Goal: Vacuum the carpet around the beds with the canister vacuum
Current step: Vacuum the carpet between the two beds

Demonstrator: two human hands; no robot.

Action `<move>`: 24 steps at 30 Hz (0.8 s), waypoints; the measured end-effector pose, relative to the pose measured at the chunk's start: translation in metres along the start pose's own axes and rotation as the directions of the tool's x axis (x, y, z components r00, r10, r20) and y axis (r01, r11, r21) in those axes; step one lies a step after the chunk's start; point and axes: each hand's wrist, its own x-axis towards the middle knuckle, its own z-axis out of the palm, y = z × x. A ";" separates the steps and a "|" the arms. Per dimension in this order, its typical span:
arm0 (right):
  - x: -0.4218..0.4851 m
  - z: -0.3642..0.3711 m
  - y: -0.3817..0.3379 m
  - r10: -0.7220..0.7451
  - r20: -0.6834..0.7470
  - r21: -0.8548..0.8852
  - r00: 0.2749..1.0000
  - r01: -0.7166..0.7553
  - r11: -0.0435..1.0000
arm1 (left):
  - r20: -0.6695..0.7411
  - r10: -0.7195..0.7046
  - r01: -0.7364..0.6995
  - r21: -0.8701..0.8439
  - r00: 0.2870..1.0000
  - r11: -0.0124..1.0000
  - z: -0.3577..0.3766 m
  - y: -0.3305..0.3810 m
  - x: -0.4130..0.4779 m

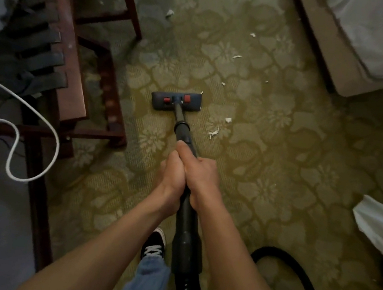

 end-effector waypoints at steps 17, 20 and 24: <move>-0.045 -0.038 0.049 0.063 0.049 0.049 0.997 -0.065 0.997 | -0.147 0.011 -0.001 0.066 0.989 0.998 0.016 -0.031 -0.080; -0.060 -0.054 0.083 0.056 0.082 0.086 0.995 -0.063 0.994 | -0.149 0.013 0.004 0.112 0.989 0.994 0.021 -0.058 -0.105; -0.079 -0.066 0.127 0.120 0.145 0.097 0.982 -0.135 0.986 | -0.161 0.003 0.019 0.133 0.987 0.991 0.027 -0.094 -0.140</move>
